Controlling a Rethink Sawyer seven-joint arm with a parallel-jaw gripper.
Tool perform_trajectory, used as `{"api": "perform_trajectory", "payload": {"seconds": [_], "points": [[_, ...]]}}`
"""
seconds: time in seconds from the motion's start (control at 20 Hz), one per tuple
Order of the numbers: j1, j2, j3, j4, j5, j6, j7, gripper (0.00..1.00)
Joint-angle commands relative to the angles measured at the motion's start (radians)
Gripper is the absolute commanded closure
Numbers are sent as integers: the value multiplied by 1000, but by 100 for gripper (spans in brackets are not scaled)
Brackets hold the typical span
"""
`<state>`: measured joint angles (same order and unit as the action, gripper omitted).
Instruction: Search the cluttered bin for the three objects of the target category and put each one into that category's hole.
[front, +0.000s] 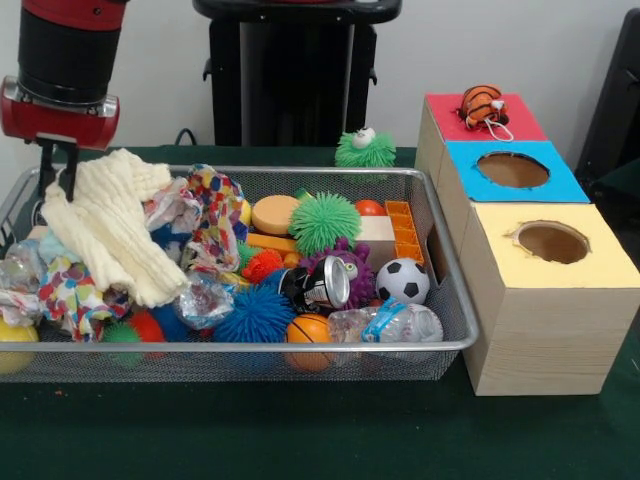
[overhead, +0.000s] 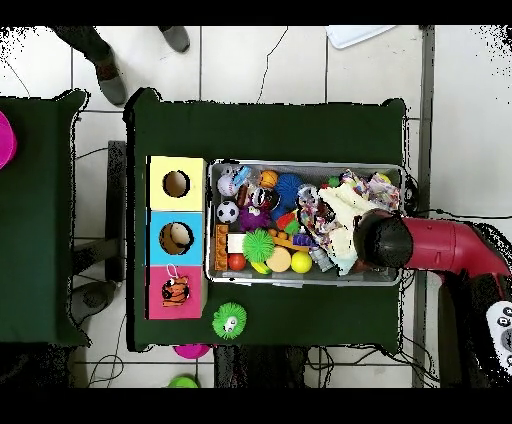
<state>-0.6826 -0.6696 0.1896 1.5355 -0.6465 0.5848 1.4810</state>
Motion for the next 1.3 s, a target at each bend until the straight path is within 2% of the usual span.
{"api": "perform_trajectory", "payload": {"seconds": [0.05,0.6,0.8,0.85,1.0,1.05,1.3], "points": [[-46,-11,125,-34,-86,117,-391,100],[-69,-7,164,-43,-120,137,-378,100],[-67,-6,164,-43,-122,136,-336,100],[-72,-6,168,-38,-114,124,-300,0],[-68,-4,170,-35,-112,107,-278,0],[-68,-4,180,-31,-114,110,-296,0],[-56,-8,165,-15,-103,119,-234,0]]}}
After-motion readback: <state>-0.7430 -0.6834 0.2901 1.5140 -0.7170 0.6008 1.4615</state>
